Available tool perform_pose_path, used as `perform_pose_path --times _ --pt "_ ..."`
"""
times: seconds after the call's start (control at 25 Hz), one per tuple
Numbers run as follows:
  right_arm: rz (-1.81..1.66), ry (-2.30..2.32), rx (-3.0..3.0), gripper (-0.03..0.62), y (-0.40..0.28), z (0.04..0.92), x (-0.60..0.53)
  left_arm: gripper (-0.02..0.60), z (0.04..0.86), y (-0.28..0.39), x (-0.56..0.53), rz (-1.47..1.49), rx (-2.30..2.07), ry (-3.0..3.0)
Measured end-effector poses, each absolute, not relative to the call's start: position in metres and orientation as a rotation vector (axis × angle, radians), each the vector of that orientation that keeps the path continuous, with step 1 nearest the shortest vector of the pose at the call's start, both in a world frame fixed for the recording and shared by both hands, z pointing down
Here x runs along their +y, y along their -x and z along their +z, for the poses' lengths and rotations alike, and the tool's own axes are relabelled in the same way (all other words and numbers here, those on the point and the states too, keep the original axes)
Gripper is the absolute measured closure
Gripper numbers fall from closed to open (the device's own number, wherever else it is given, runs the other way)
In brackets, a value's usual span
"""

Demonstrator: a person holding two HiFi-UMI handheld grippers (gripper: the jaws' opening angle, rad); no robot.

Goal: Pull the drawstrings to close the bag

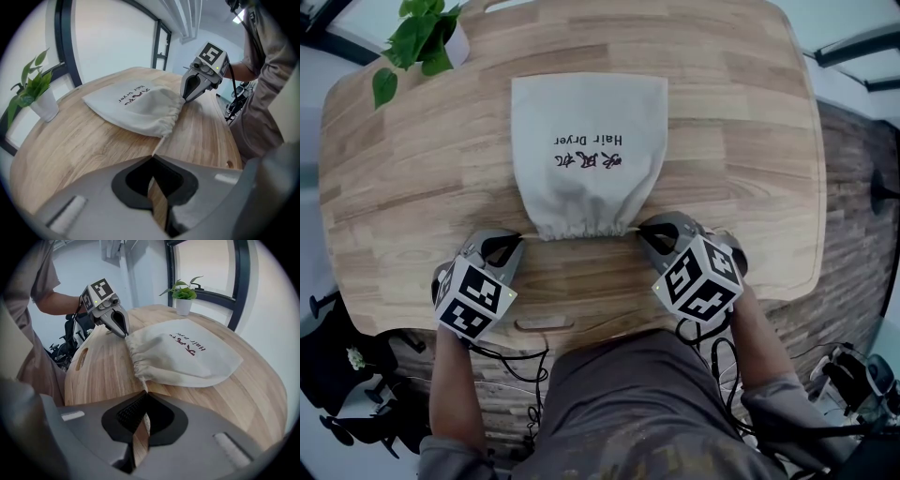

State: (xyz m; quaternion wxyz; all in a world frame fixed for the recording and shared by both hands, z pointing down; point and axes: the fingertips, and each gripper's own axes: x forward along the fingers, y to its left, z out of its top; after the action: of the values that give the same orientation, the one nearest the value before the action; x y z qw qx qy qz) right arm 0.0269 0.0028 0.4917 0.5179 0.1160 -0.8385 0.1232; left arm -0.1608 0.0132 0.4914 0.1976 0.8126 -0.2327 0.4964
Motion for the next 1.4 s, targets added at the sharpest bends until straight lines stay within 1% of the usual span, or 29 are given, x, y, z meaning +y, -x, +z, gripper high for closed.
perform_pose_path --times 1.04,1.4 --pt "0.333 -0.301 -1.998 0.562 -0.05 0.492 0.004 0.578 0.493 0.17 0.01 1.37 -0.662 -2.261" --pt "0.341 -0.395 -2.02 0.562 -0.054 0.484 -0.008 0.578 0.476 0.166 0.002 1.338 -0.775 -2.292"
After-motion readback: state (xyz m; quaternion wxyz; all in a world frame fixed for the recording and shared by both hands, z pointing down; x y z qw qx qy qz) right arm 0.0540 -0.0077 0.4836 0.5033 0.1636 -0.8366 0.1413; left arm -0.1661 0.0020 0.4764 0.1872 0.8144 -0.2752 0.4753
